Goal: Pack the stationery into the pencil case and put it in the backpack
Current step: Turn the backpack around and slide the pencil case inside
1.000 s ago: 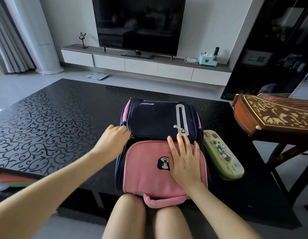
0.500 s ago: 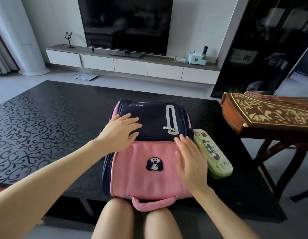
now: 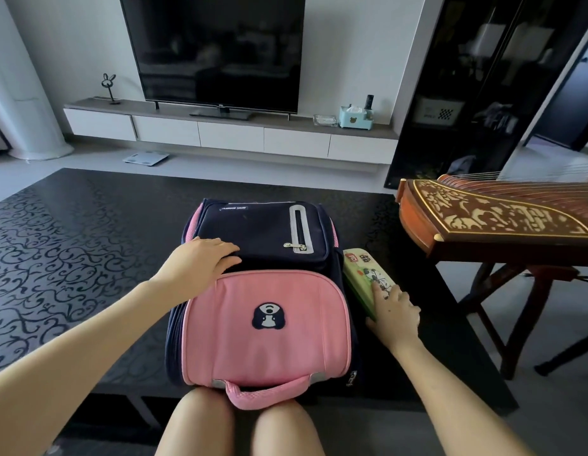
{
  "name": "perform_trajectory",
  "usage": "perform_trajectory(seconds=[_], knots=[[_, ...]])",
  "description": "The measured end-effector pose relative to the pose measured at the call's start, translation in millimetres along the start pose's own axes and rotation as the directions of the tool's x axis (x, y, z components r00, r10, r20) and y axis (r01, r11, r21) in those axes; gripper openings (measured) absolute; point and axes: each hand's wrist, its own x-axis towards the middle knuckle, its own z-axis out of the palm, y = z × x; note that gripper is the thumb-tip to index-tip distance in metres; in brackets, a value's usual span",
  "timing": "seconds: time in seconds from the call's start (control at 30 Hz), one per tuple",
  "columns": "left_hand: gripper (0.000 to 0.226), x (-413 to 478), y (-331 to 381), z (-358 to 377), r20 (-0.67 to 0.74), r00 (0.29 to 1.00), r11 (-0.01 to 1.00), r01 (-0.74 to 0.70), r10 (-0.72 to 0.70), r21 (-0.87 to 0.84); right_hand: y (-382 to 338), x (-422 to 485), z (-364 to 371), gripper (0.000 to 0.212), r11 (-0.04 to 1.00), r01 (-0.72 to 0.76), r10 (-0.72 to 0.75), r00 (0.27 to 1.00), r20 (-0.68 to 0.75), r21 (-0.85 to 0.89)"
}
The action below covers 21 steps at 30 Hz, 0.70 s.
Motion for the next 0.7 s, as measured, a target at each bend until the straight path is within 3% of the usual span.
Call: perform_trajectory(seconds=[0.1, 0.17, 0.23, 0.27, 0.33, 0.4, 0.47, 0.5, 0.57, 0.63, 0.7], knots=[[0.031, 7, 9, -12, -0.147, 0.988, 0.998, 0.051, -0.045, 0.034, 8, 0, -10, 0.080, 0.997, 0.012, -0.015, 0.999, 0.039, 0.082], [0.033, 15, 15, -21, -0.188, 0.979, 0.996, 0.086, -0.078, 0.038, 20, -4, -21, 0.072, 0.965, -0.008, 0.005, 1.000, 0.013, 0.262], [0.036, 22, 20, -29, -0.197, 0.974, 0.992, 0.121, -0.115, 0.019, 36, -10, -31, 0.054, 0.853, -0.063, 0.074, 0.997, -0.001, 0.518], [0.037, 24, 22, -32, -0.190, 0.973, 0.991, 0.132, -0.128, 0.009, 43, -15, -36, 0.045, 0.743, -0.116, 0.117, 0.992, 0.042, 0.660], [0.037, 28, 24, -36, -0.165, 0.974, 0.988, 0.154, -0.154, -0.013, 53, -26, -43, 0.037, 0.398, -0.242, 0.174, 0.967, 0.187, 0.885], [0.036, 30, 23, -39, -0.138, 0.975, 0.985, 0.168, -0.172, -0.045, 59, -39, -49, 0.035, 0.047, -0.322, 0.178, 0.934, 0.309, 0.945], [0.034, 30, 21, -43, -0.117, 0.977, 0.982, 0.171, -0.180, -0.086, 64, -55, -61, 0.033, -0.110, -0.284, 0.162, 0.940, 0.299, 0.952], [0.034, 31, 21, -45, -0.112, 0.977, 0.979, 0.170, -0.182, -0.114, 66, -63, -69, 0.035, -0.122, -0.224, 0.147, 0.959, 0.241, 0.967], [0.035, 34, 19, -52, -0.104, 0.976, 0.971, 0.174, -0.192, -0.165, 69, -79, -89, 0.044, -0.016, -0.049, 0.092, 0.994, 0.050, 0.999], [0.038, 42, 16, -58, -0.095, 0.973, 0.963, 0.189, -0.210, -0.191, 70, -95, -110, 0.054, 0.241, 0.169, -0.013, 0.985, -0.171, 0.956], [0.044, 50, 14, -64, -0.071, 0.971, 0.957, 0.209, -0.227, -0.201, 61, -108, -124, 0.062, 0.461, 0.447, -0.160, 0.892, -0.423, 0.767]])
